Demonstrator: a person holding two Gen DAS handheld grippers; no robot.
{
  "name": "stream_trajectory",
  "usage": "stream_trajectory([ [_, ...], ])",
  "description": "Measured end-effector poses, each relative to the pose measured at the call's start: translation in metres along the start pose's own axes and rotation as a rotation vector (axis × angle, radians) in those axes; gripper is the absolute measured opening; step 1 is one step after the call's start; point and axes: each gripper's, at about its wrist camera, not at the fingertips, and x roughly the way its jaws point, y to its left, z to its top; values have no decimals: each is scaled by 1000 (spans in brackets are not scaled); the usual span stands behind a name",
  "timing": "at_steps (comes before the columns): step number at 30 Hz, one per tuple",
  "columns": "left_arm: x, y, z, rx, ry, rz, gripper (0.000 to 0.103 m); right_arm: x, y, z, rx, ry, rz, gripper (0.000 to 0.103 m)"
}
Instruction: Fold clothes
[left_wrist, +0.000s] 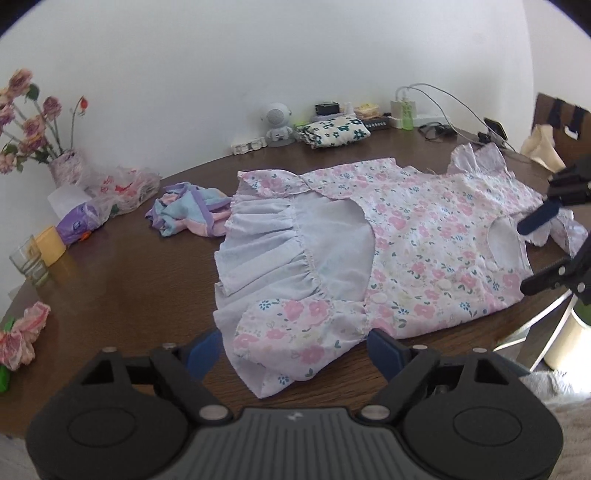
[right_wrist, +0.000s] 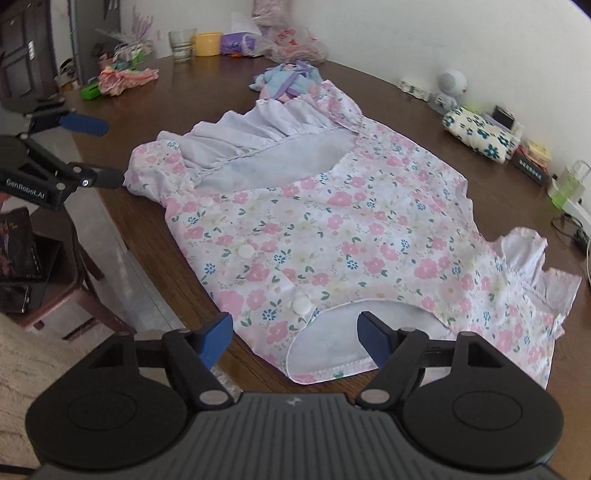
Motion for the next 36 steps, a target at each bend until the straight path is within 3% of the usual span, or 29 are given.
stream_trajectory([
  [2,5,-6,1,106,18,-1,71,2,4,4,-77,30,20,61],
  [4,15,-10,2,201,61,0,46,5,7,6,-131,71,43,50],
  [6,22,-10,1,247,93,-30,42,8,10,4,-193,108,55,41],
  [11,30,-10,-2,343,110,-69,42,5,14,4,-322,153,69,40],
  [13,31,-12,-3,378,109,-92,56,4,19,6,-385,161,73,40],
  [15,33,-15,-2,399,102,-105,62,6,25,8,-448,168,70,40],
  [16,35,-16,-1,409,101,-113,62,8,28,10,-481,175,65,40],
  [18,37,-18,1,436,106,-117,62,13,33,14,-548,197,70,29],
  [24,41,-22,0,527,122,-127,62,22,43,16,-689,266,112,28],
  [30,46,-19,1,502,118,-122,62,27,38,17,-689,268,149,28],
  [34,49,-19,1,475,114,-98,47,28,32,18,-669,259,166,28],
  [36,49,-20,-1,465,101,-78,46,28,31,18,-667,253,170,28],
])
